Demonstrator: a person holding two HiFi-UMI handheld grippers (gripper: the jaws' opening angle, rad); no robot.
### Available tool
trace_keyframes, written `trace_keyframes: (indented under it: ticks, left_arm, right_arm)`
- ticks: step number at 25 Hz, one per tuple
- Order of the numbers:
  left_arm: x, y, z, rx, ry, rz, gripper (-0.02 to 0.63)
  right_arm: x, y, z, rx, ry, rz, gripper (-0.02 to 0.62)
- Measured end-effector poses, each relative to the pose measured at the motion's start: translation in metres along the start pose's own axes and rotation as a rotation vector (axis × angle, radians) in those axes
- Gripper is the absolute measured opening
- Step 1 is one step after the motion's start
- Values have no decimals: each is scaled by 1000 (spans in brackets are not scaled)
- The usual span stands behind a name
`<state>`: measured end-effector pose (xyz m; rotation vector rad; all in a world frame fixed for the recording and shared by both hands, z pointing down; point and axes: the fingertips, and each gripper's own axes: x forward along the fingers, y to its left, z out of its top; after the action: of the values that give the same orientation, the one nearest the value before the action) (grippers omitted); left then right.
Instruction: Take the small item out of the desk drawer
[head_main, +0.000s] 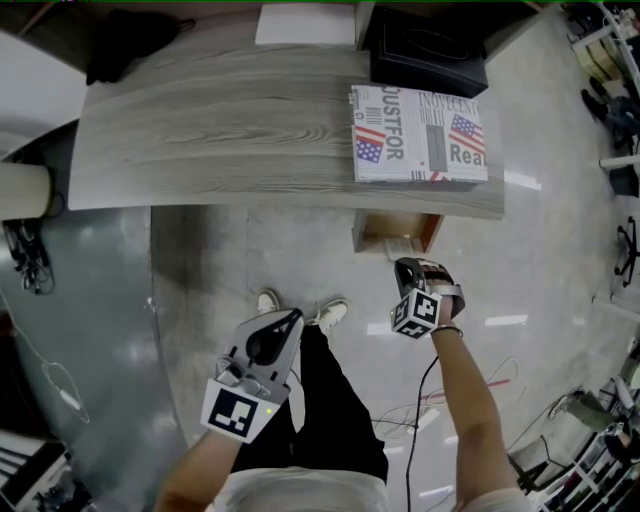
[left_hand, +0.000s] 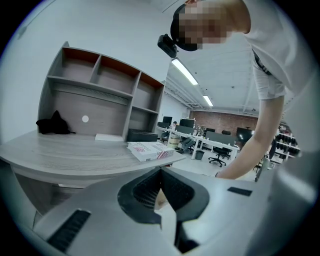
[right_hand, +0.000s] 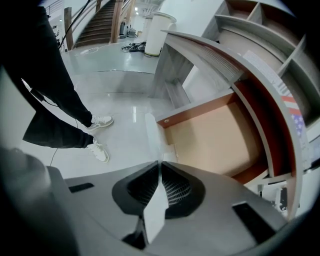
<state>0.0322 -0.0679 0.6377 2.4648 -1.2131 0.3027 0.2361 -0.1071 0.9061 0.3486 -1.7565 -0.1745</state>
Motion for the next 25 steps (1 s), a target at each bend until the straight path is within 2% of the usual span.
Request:
trace_keyframes:
  ticks: [8, 14, 25]
  left_arm:
    - [-8, -13, 24, 26, -25, -24, 17]
    - [-12, -20, 46, 81, -46, -58, 17]
    - [-27, -18, 70, 98, -68, -75, 17]
  right_arm:
    - [-27, -9, 8, 32, -9, -31, 29]
    - [-49, -16, 12, 73, -6, -57, 28]
    - [-78, -27, 21, 159, -15, -102, 28]
